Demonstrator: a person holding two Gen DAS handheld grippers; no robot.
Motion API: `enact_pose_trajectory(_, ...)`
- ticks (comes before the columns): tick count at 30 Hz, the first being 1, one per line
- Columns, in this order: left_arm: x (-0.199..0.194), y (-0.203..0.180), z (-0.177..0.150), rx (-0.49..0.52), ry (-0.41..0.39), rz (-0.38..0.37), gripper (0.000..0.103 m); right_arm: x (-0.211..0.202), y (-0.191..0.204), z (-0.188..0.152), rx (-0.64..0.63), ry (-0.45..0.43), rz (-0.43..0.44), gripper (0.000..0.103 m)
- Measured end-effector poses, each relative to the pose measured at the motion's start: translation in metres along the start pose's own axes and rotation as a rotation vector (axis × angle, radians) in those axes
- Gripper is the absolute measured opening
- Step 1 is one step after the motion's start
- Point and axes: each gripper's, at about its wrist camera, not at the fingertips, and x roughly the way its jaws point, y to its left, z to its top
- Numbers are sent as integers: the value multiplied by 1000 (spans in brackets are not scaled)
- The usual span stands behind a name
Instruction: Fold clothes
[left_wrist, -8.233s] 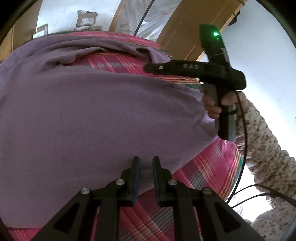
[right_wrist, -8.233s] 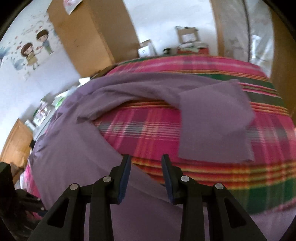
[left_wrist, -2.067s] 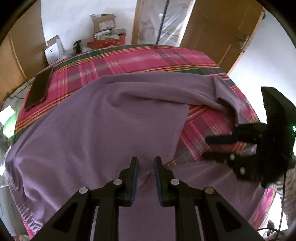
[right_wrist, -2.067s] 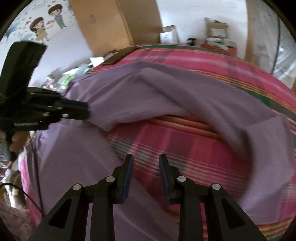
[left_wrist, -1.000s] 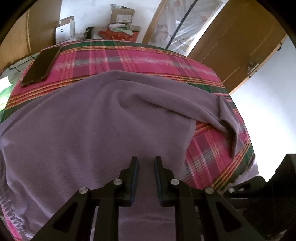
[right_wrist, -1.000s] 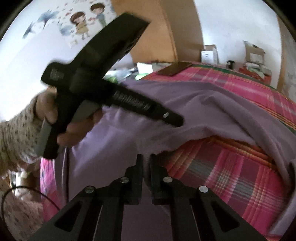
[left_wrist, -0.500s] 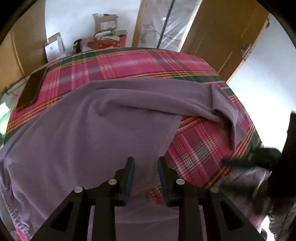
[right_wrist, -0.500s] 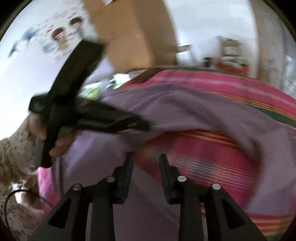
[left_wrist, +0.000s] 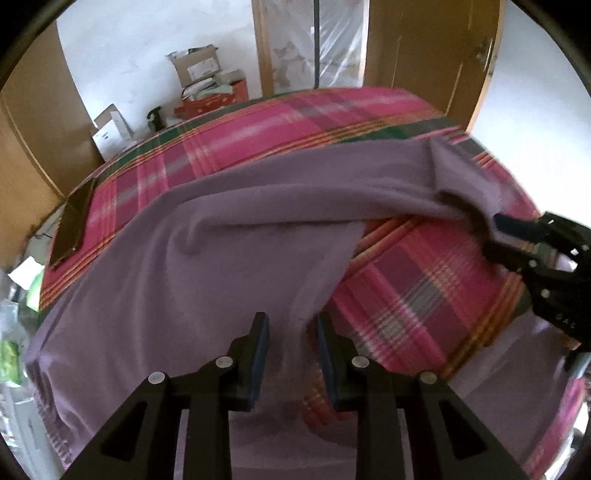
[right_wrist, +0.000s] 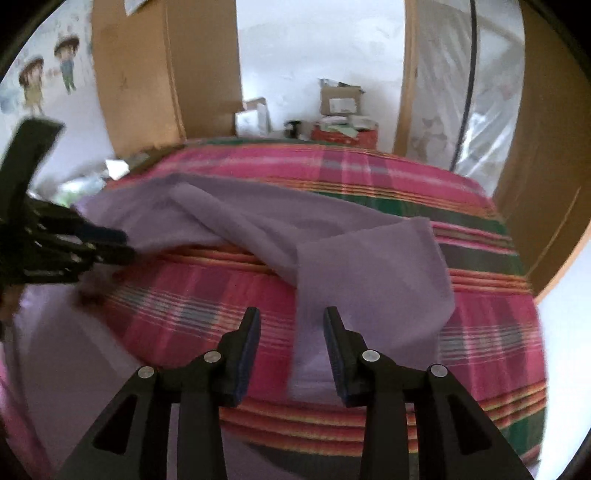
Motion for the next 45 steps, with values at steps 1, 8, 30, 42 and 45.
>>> enact_pose_trajectory(1, 3, -2, 1, 9, 1, 19, 27, 3, 0, -1, -7, 7, -6, 37)
enact_pose_trajectory(8, 15, -17, 10, 75, 2, 111, 26, 23, 3, 5, -60, 27, -101, 37)
enact_pose_trajectory(30, 15, 7, 10, -43, -23, -29, 4, -17, -109, 52, 198, -139, -257, 9)
enact_pose_trajectory(42, 8, 21, 2, -84, -28, -75, 4, -8, -162, 53, 277, -125, -382, 9)
enact_pose_trajectory(45, -1, 25, -1, -89, -44, -99, 3, -6, -168, 50, 286, -124, -405, 9)
